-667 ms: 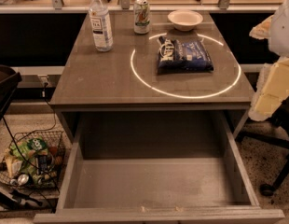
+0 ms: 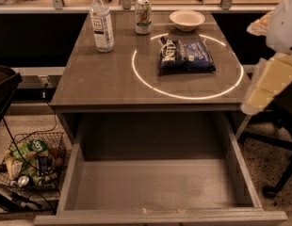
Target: Place blue plastic bottle into top drawer
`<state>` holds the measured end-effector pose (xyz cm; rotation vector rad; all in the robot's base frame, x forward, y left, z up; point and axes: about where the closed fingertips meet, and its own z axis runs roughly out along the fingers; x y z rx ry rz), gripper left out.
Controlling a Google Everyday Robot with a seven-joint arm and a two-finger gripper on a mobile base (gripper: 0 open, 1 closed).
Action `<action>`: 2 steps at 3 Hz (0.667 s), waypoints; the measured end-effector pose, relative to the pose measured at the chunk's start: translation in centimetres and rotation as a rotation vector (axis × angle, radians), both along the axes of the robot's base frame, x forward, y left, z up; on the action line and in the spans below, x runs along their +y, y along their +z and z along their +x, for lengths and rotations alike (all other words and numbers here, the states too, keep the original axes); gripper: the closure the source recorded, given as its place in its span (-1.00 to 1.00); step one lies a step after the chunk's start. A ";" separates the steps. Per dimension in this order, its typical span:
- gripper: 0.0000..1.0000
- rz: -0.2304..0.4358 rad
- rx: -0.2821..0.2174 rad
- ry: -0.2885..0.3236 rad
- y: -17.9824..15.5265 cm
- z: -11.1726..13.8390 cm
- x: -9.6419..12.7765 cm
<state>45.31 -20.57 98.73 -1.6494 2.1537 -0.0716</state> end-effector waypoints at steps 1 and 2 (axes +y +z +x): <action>-1.00 0.209 -0.105 0.024 0.9 3.9 2.1; -1.00 0.436 -0.168 0.026 1.3 7.5 4.9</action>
Offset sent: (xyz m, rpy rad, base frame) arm 0.1250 0.0809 0.0310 0.7869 -0.2510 0.0138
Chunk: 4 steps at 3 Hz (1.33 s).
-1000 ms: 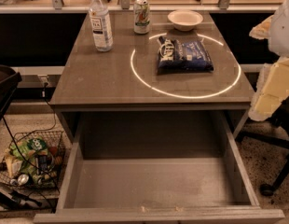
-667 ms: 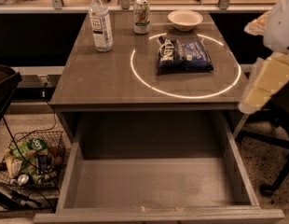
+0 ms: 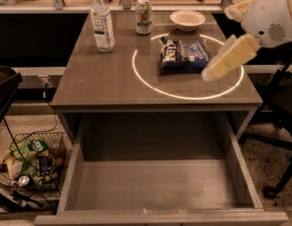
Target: Place blue plastic bottle into top drawer
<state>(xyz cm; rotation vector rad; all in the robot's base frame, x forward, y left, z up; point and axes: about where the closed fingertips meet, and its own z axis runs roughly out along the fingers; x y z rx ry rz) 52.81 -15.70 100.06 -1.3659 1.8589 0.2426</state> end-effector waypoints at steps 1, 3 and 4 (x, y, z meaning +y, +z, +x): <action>-1.00 0.190 -0.038 -0.006 -0.2 2.4 2.7; -1.00 0.344 -0.127 -0.037 0.0 3.8 4.7; -1.00 0.412 -0.143 -0.019 -0.9 5.8 7.4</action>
Offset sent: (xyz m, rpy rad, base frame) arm 0.0433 0.0432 -0.0144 0.4791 -0.1896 -0.0842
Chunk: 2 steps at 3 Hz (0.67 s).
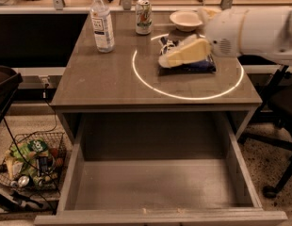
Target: Place blue plastic bottle into top drawer
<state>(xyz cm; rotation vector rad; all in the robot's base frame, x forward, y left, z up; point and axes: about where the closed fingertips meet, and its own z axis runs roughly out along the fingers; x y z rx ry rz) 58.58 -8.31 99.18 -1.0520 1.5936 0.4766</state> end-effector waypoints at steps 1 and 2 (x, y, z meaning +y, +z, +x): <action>-1.00 0.084 -0.029 0.029 -1.2 4.7 4.1; -1.00 0.115 -0.046 0.073 -1.9 10.8 9.2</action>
Offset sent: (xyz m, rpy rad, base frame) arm 0.1532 0.1309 -0.0232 0.1324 -0.0690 0.1141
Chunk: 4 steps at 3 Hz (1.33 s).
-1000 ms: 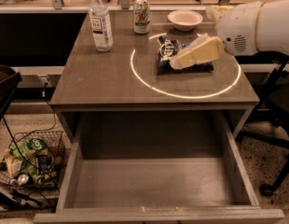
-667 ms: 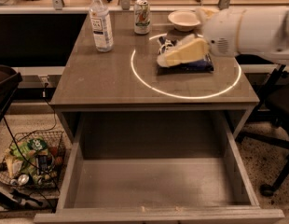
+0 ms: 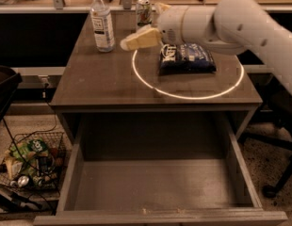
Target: Place blue plastic bottle into top drawer
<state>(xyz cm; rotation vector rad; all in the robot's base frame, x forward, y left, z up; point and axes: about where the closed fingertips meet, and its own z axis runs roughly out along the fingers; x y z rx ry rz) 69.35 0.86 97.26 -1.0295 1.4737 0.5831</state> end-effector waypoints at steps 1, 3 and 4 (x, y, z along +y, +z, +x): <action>-1.00 0.012 -0.001 0.024 -0.4 3.2 2.9; -1.00 0.109 0.009 0.016 -1.4 7.5 7.4; -1.00 0.163 0.016 0.002 -1.5 8.8 9.3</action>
Offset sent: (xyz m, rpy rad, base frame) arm 0.0903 0.0804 -0.0145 0.0924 0.0048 0.0179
